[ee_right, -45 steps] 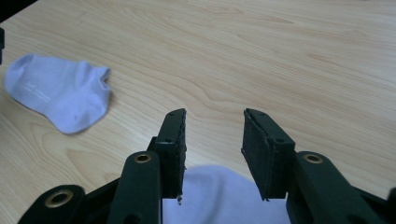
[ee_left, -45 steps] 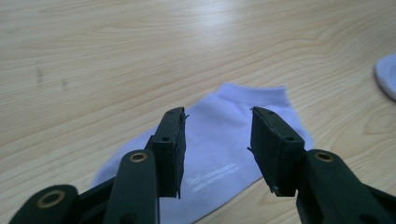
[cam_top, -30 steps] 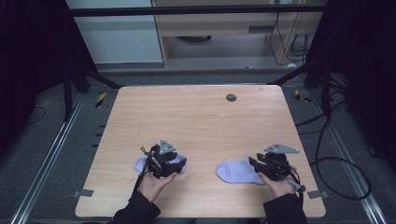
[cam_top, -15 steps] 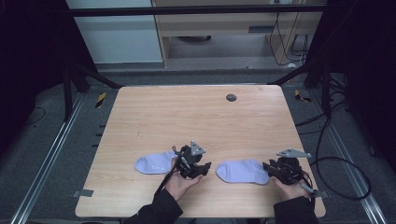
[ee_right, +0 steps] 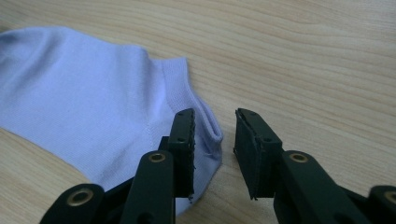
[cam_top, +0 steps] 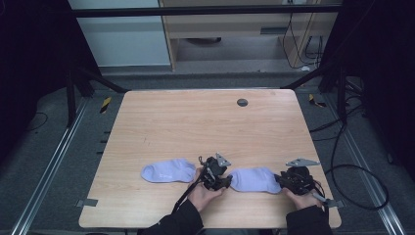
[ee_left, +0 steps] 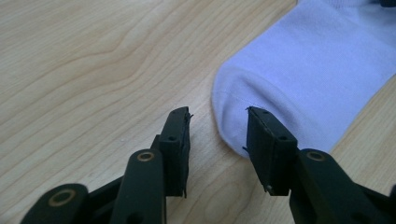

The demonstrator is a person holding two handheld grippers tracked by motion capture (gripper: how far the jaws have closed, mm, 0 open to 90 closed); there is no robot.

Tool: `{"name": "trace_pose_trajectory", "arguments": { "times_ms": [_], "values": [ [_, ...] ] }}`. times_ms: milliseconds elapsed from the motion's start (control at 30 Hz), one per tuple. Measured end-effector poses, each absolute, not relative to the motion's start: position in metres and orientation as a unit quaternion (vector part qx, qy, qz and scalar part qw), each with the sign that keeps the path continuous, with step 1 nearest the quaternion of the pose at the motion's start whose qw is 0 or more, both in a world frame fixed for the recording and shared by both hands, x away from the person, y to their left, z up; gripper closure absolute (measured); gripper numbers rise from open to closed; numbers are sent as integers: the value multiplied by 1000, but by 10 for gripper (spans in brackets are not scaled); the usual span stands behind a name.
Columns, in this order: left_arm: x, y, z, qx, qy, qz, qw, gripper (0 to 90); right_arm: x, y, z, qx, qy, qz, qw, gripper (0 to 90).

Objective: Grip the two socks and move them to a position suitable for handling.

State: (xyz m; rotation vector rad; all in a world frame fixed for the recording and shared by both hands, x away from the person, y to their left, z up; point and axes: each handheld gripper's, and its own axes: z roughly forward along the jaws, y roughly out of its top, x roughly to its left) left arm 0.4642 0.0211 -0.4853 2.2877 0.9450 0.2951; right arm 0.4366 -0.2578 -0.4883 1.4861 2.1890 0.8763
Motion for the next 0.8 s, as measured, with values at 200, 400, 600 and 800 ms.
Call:
{"name": "trace_pose_trajectory", "arguments": {
  "times_ms": [200,400,600,800],
  "values": [
    [464,18,-488,872,362,106,313,678,437,-255,-491,523,780,293,178,744],
    [465,17,-488,871,363,100,316,806,436,-252,-490,521,783,292,175,858],
    [463,20,-485,869,356,100,330,885,431,-251,-477,519,775,316,172,867],
    [460,36,-470,861,354,95,353,890,424,-245,-457,507,771,342,178,868]
  ]
}}
